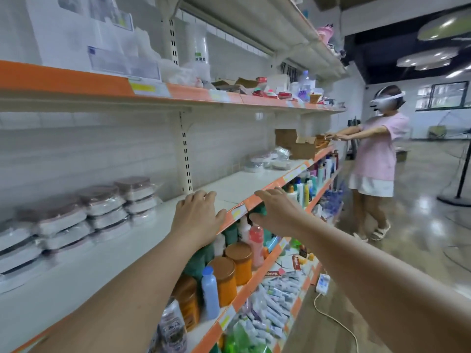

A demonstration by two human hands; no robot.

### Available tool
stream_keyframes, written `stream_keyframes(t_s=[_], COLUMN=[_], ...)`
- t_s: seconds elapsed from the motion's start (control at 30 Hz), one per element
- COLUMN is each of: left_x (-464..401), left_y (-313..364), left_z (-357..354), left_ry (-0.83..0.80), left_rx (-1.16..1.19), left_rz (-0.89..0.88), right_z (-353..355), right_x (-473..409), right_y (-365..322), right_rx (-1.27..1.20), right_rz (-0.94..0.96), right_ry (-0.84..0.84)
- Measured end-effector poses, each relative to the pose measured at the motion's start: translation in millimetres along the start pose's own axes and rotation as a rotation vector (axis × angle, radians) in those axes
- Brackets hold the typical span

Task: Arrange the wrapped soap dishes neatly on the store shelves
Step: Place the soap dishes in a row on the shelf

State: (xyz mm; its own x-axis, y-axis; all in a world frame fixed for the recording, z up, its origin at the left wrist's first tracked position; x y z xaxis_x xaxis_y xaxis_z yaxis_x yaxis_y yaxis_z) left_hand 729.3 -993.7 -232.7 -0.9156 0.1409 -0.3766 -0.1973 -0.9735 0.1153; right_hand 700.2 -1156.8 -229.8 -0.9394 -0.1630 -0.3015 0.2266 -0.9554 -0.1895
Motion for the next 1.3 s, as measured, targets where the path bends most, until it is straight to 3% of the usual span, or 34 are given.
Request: stream_keyframes(t_s=[0.23,0.5,0.8,1.1,1.3], left_x=[-108,-278,-416,-564,-640], left_y=[69,136,206,258,285], left_z=[-67,-138,-215,-312,-352], left_ry=[-0.036,-0.054,-0.097,-0.086,-0.084], left_rx=[0.055,0.128,0.082,0.091,0.074], left_rz=[-0.037,-0.042,-0.092,0.117,0.224], right_z=[-15,-17,-48,-104,-134], right_x=[-59,-193,-312,-461,-550], right_y=[117,243,369,518,578], right_rx=[0.126,0.237,0.166,0.168,0.161], right_rz=[-0.104,-0.144,-0.115,0.056,0.145], right_ry=[-0.016,-0.049,-0.091,-0.166,-0.165])
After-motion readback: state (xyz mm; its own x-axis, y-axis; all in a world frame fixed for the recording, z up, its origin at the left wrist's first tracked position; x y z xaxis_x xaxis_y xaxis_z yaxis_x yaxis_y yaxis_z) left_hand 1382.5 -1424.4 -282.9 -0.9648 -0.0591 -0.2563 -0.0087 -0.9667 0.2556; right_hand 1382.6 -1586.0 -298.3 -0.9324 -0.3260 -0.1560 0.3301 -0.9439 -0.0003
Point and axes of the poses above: each hand's wrist, its own x-axis away from the middle knuckle, its own z-axis out of the back of the hand, y = z × x, the point moved 2 cm from there along -x, towards the middle knuckle, and after that the axes turned 9 degrees about z, right-handed, at the moved point
